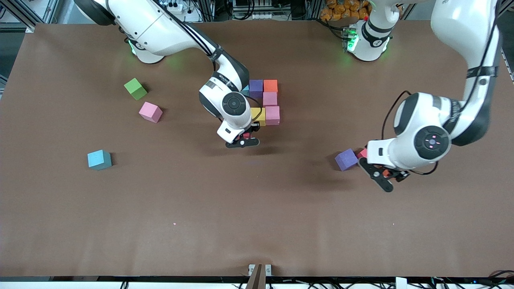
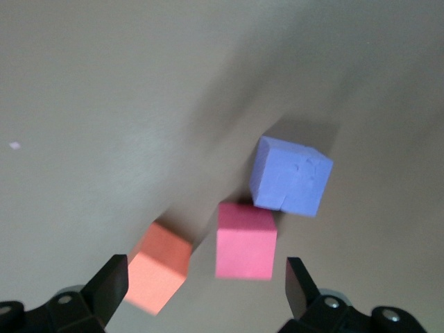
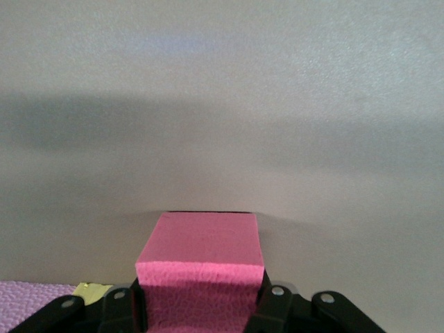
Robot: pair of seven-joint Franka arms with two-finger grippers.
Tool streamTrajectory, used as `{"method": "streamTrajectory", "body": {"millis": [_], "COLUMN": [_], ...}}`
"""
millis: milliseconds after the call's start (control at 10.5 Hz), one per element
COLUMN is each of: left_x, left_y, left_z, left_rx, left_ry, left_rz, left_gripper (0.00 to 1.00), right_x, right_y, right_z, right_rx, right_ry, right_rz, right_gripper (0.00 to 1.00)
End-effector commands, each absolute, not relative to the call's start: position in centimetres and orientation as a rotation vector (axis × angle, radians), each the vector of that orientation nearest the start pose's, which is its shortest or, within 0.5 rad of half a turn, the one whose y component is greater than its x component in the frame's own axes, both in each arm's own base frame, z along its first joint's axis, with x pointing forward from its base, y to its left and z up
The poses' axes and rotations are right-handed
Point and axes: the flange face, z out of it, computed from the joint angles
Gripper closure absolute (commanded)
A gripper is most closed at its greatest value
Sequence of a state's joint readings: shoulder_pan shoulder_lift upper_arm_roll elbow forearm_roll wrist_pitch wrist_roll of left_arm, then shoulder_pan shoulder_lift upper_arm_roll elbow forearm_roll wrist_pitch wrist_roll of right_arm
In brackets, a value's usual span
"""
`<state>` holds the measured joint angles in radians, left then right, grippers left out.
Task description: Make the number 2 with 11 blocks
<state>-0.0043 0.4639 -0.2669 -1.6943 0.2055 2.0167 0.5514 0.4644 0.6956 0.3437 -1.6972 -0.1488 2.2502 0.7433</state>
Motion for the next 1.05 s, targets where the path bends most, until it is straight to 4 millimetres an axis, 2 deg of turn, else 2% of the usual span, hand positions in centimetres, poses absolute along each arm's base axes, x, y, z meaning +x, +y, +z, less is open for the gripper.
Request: {"method": "streamTrajectory", "body": {"millis": [0, 190, 286, 381, 476, 666, 761, 952], "left_x": [59.4, 58.3, 57.9, 57.7, 57.4, 57.2, 57.0, 57.4], "left_y": [-14.0, -12.6, -12.7, -12.9, -12.7, -12.7, -12.6, -10.6], "left_z": [29.7, 28.3, 27.7, 27.3, 26.6, 25.1, 24.6, 23.7], "left_rx": [-2.813, -2.820, -2.813, -2.807, -2.810, -2.803, -2.804, -2.784], "left_ry": [1.313, 1.299, 1.310, 1.321, 1.322, 1.340, 1.341, 1.332], "left_rz": [0.140, 0.126, 0.131, 0.135, 0.132, 0.110, 0.110, 0.100], "left_gripper": [0.00, 0.00, 0.00, 0.00, 0.00, 0.00, 0.00, 0.00], "right_x": [47.5, 47.4, 47.5, 47.5, 47.5, 47.8, 48.2, 49.3], "right_y": [46.5, 46.3, 46.3, 46.3, 46.3, 46.1, 46.0, 45.4], "right_z": [19.7, 19.5, 19.5, 19.5, 19.6, 20.1, 20.9, 23.9], "right_rx": [-3.124, -3.132, -3.136, -3.139, -3.141, -3.140, -3.137, -3.126], "right_ry": [-0.141, -0.153, -0.163, -0.170, -0.173, -0.166, -0.157, -0.124], "right_rz": [0.220, 0.214, 0.206, 0.201, 0.198, 0.188, 0.181, 0.123], "right_gripper": [0.73, 0.73, 0.69, 0.41, 0.00, 0.00, 0.00, 0.00]}}
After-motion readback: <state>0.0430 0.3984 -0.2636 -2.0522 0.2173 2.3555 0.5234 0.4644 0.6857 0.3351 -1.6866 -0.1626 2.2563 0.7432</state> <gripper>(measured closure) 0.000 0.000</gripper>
